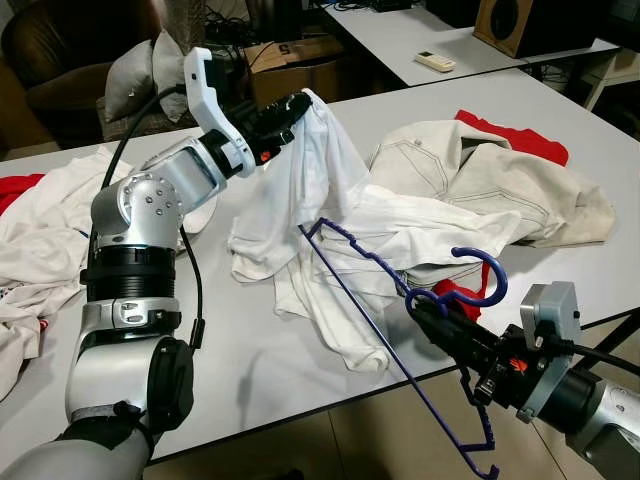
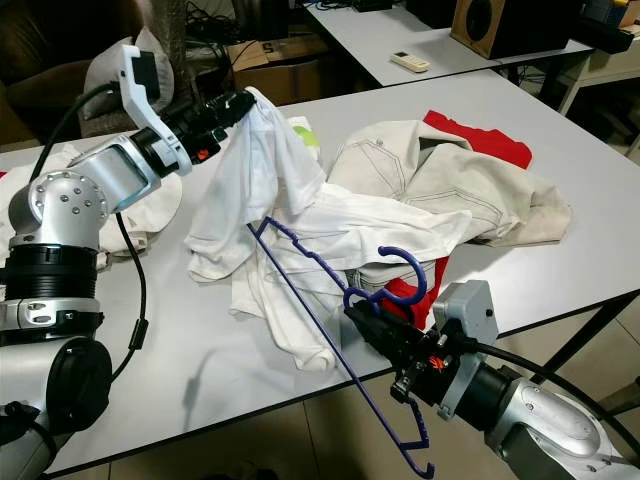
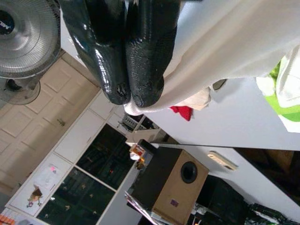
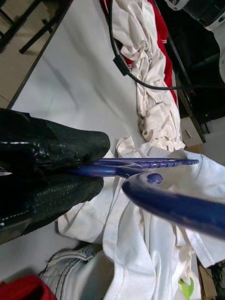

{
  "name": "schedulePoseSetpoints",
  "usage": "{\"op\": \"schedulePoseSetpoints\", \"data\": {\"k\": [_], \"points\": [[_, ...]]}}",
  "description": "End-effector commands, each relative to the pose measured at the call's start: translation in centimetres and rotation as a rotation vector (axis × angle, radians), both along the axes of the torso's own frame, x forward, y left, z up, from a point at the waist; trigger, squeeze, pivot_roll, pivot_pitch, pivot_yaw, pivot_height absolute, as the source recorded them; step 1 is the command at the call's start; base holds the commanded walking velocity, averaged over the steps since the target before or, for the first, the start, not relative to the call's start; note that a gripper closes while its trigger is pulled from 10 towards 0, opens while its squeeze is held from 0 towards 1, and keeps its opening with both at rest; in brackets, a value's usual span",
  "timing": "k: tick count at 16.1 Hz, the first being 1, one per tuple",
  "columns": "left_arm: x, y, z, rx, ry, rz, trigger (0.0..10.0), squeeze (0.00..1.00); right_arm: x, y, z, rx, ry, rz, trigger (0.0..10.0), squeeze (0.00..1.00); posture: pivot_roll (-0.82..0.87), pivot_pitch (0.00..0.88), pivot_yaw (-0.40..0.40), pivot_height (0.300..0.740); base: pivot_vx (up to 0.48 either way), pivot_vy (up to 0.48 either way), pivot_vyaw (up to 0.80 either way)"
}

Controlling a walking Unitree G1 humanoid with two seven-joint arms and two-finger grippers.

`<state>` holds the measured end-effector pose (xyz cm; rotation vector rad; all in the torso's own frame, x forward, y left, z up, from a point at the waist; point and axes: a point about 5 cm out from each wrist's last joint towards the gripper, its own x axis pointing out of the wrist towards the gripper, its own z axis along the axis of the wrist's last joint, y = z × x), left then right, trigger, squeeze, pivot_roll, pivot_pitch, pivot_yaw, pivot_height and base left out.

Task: Hang hanger

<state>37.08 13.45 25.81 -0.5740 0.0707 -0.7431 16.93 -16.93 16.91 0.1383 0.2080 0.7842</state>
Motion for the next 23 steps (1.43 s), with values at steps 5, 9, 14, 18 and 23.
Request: {"op": "schedulePoseSetpoints", "data": {"k": [5,9,14,18,23], "points": [[0.5,0.5,-1.3,0.117,0.030,0.085,0.0,0.00,0.3,0.3,0.3,0.005,-0.038,-0.024,10.0,0.00,-0.08,0.000,0.098,0.740,0.000,0.000,0.00],[0.7,0.9,-2.2,0.244,0.059,0.126,10.0,0.00,0.2,0.2,0.4,0.019,-0.044,-0.033,10.0,0.00,-0.08,0.000,0.098,0.740,0.000,0.000,0.00],[0.0,1.1,-3.0,0.421,-0.006,0.047,10.0,1.00,0.6,-0.1,0.3,0.021,-0.046,-0.077,10.0,0.00,-0.08,0.000,0.095,0.740,0.000,0.000,0.00],[-0.7,2.4,-3.6,0.501,-0.025,0.000,10.0,1.00,1.4,-0.7,0.0,0.010,-0.045,-0.151,10.0,0.00,-0.07,0.000,0.091,0.740,0.000,0.000,0.00],[-2.1,4.7,-3.7,0.504,-0.115,-0.090,10.0,1.00,2.0,-0.3,0.4,0.038,-0.068,-0.146,10.0,0.00,-0.07,0.000,0.088,0.740,0.000,0.000,0.00]]}}
